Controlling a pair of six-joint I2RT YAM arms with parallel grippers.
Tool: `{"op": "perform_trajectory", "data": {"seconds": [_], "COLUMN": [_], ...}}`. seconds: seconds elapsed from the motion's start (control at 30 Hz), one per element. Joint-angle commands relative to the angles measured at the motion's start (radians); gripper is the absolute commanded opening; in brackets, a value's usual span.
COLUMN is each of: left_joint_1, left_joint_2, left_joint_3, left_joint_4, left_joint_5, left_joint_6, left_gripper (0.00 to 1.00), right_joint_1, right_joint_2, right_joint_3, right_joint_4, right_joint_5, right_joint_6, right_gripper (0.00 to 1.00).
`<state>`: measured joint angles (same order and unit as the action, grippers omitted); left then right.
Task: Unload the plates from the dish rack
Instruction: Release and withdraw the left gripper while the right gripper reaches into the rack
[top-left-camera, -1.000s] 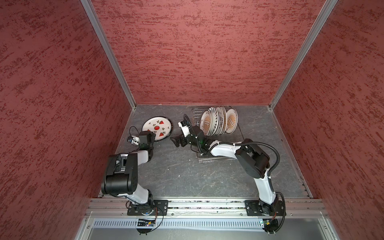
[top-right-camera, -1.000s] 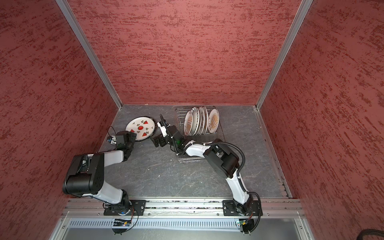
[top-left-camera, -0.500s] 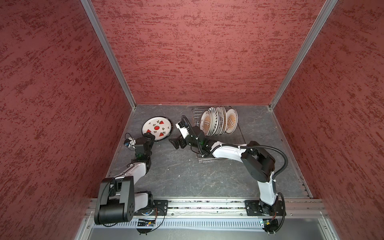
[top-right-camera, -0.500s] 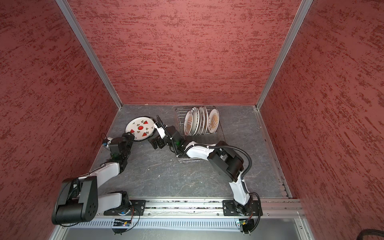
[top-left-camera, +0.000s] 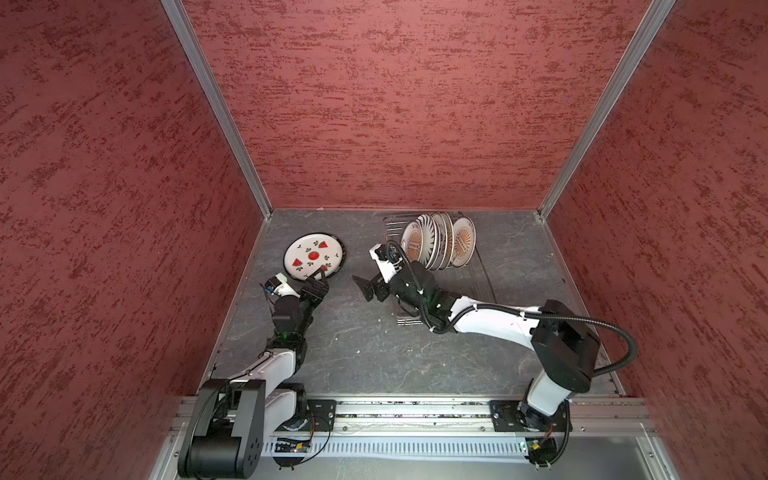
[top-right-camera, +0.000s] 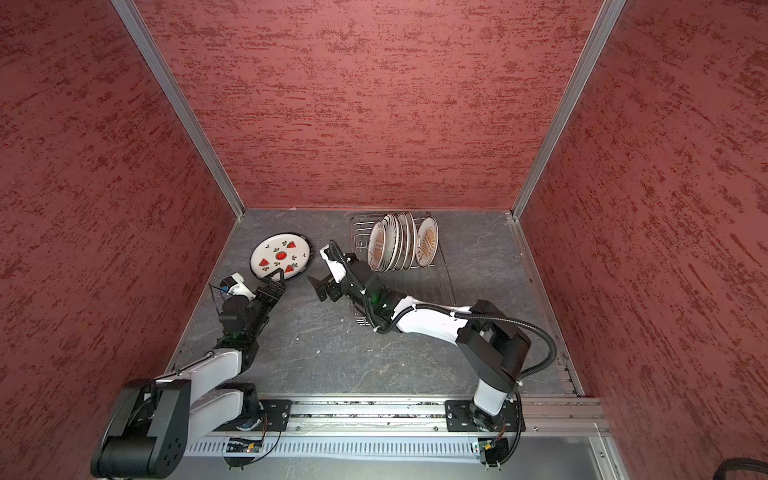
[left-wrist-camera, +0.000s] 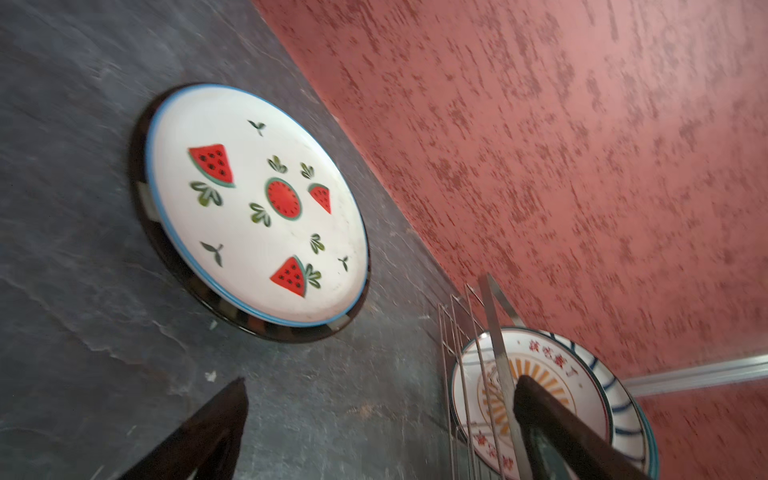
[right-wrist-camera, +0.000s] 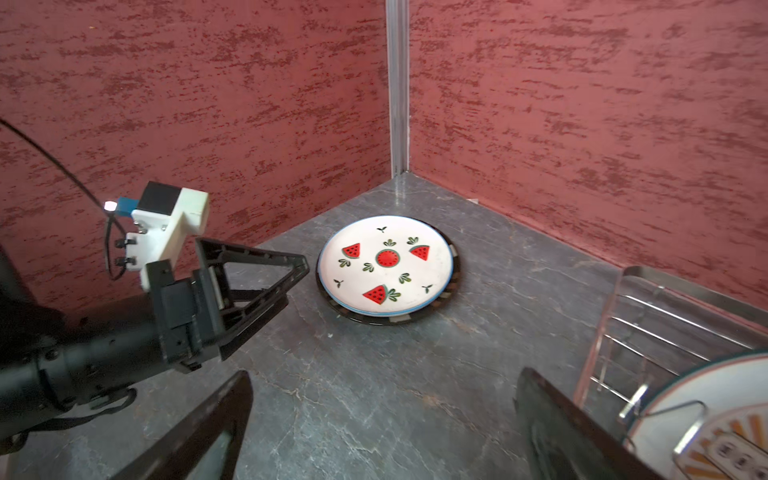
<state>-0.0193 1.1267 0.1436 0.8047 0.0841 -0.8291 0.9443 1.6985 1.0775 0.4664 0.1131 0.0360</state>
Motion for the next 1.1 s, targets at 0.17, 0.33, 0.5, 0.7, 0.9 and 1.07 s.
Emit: {"op": "perform_trajectory", "data": {"seconds": [0.17, 0.33, 0.5, 0.7, 0.9, 1.07], "left_joint_1": [-0.195, -0.245, -0.245, -0.287, -0.309, -0.396], "left_joint_2": [0.151, 0.227, 0.215, 0.133, -0.043, -0.129], "left_joint_3": [0.017, -0.017, -0.04, -0.009, -0.021, -0.019], "left_joint_4": [0.322, 0.473, 0.565, 0.406, 0.263, 0.175], "left_joint_5": [0.22, 0.264, 0.332, 0.363, 0.369, 0.312], "left_joint_6": [0.172, 0.203, 0.19, 0.224, 0.273, 0.348], "left_gripper": [0.99, 0.99, 0.99, 0.99, 0.99, 0.99], "right_joint_1": [-0.056, -0.147, -0.258, -0.316, -0.334, -0.348], "right_joint_2": [-0.116, -0.172, -0.165, -0.231, -0.241, -0.203], "right_joint_3": [0.013, 0.033, 0.149, 0.075, 0.097, 0.139], "right_joint_4": [-0.14, -0.288, -0.545, -0.466, -0.535, -0.581], "right_joint_5": [0.118, 0.088, 0.004, -0.018, 0.104, 0.129], "right_joint_6": [0.031, 0.128, 0.209, 0.262, 0.245, 0.248], "right_gripper": [0.99, 0.99, 0.97, 0.96, 0.83, 0.65]}}
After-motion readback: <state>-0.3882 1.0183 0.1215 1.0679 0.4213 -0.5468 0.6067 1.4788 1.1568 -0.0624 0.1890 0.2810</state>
